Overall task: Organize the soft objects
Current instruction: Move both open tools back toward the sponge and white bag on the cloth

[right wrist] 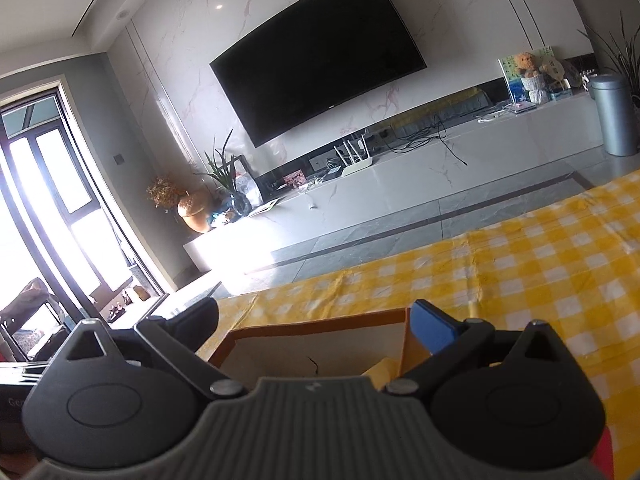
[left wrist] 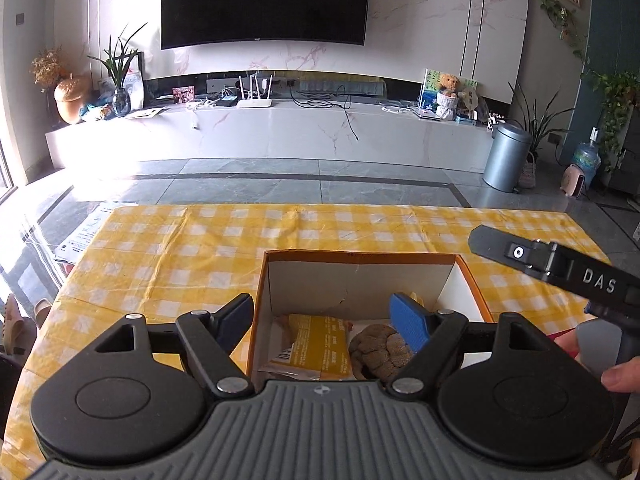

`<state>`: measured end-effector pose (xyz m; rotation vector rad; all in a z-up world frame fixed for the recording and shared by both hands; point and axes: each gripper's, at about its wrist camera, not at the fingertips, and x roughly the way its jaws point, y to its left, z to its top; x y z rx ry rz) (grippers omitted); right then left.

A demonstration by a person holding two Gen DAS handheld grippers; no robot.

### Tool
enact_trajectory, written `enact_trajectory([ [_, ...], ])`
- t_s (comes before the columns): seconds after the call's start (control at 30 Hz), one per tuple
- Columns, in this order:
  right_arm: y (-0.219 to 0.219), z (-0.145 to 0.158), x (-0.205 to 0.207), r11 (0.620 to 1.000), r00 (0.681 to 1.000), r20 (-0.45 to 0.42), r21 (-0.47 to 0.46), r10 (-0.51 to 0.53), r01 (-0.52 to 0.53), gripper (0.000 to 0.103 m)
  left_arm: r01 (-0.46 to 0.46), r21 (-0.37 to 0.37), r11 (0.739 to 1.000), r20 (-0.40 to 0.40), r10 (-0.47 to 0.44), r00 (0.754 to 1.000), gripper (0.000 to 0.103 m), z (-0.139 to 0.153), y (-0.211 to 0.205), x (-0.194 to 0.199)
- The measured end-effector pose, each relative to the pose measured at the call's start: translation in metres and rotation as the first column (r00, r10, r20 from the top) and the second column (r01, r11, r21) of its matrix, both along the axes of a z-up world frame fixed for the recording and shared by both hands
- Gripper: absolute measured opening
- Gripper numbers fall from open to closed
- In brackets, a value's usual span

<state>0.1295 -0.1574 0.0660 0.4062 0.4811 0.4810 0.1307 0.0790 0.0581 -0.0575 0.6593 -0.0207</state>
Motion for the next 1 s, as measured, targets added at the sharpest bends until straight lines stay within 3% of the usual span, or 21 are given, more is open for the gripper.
enact_trajectory([
  [0.1, 0.008, 0.008, -0.007, 0.997, 0.999, 0.036, -0.078, -0.002, 0.004, 0.100, 0.010, -0.014, 1.000, 0.008, -0.010, 1.000, 0.092, 0.002, -0.001, -0.003],
  [0.2, 0.009, 0.021, -0.008, 0.995, 0.999, 0.041, -0.096, 0.003, 0.001, 0.100, 0.042, -0.034, 0.999, 0.015, -0.041, 0.999, 0.092, 0.004, -0.004, -0.006],
  [0.33, 0.000, 0.046, -0.017, 0.989, 0.996, 0.084, -0.149, 0.001, 0.011, 0.100, 0.047, -0.011, 0.999, 0.055, -0.047, 0.997, 0.092, 0.008, -0.011, -0.014],
  [0.5, -0.035, 0.069, -0.023, 0.967, 0.987, 0.133, -0.225, -0.094, 0.122, 0.100, 0.034, -0.056, 0.998, 0.076, -0.030, 0.997, 0.092, 0.012, -0.014, -0.019],
  [0.6, -0.069, 0.073, -0.023, 0.939, 0.964, 0.154, -0.238, -0.216, 0.248, 0.100, 0.027, -0.070, 0.997, 0.070, -0.022, 0.997, 0.092, 0.012, -0.017, -0.021],
  [0.7, -0.103, 0.066, -0.025, 0.888, 0.926, 0.169, -0.270, -0.337, 0.372, 0.100, 0.062, -0.014, 0.998, 0.067, -0.061, 0.996, 0.092, 0.017, -0.026, -0.025],
  [0.93, -0.139, 0.070, -0.025, 0.864, 0.932, 0.187, -0.354, -0.309, 0.358, 0.100, 0.059, -0.029, 0.998, 0.020, -0.058, 0.998, 0.092, 0.025, -0.054, -0.029],
  [1.0, -0.145, 0.074, -0.026, 0.823, 0.932, 0.207, -0.438, -0.298, 0.361, 0.100, 0.079, 0.000, 0.997, -0.006, -0.079, 0.997, 0.089, 0.026, -0.069, -0.027],
])
